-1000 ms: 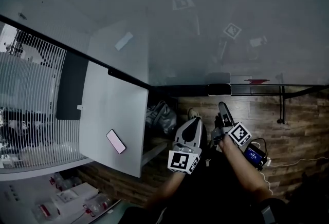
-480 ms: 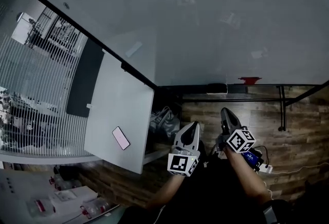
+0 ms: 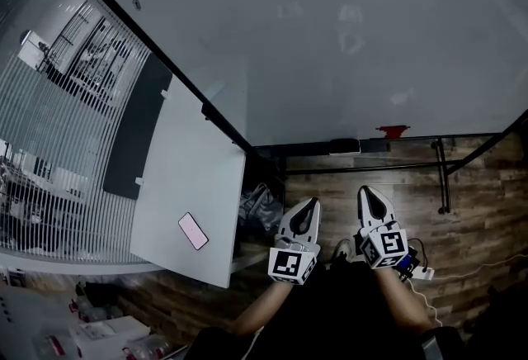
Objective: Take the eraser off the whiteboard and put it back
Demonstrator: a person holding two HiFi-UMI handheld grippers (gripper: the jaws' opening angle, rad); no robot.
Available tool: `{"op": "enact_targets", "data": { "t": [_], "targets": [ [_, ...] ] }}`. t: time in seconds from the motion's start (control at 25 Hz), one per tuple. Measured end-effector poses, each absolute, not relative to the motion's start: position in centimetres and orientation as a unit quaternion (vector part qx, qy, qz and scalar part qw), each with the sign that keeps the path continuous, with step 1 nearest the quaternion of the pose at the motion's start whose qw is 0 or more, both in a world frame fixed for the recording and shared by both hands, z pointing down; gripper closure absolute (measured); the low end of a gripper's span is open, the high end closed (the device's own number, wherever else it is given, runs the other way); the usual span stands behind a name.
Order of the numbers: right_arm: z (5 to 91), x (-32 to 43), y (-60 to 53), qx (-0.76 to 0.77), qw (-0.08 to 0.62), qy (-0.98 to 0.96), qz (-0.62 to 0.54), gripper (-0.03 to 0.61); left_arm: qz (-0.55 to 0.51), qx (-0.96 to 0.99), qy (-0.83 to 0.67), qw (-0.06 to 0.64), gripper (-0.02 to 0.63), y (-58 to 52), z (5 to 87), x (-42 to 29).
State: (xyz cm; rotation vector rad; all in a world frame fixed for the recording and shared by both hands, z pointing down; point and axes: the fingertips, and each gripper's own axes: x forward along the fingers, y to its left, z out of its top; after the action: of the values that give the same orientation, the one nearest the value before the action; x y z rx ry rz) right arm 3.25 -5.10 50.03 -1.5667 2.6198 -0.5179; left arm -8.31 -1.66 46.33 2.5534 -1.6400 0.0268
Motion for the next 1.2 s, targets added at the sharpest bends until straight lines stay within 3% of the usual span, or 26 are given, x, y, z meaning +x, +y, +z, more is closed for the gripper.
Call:
{"op": "enact_targets", "data": {
  "t": [0.64,1.2],
  "targets": [
    [50.2,-2.0,5.3,-0.535,0.005,0.825,-0.182,0.563,0.012,0.865,-0.499,0.059,0.607,6.5,45.9,-14.8],
    [49.4,-3.7,7.7,-0.558,0.017,0.812,-0.173,0.563,-0.014,0.876,-0.478,0.062,0.607,8.4,45.8,-16.9]
  ]
}}
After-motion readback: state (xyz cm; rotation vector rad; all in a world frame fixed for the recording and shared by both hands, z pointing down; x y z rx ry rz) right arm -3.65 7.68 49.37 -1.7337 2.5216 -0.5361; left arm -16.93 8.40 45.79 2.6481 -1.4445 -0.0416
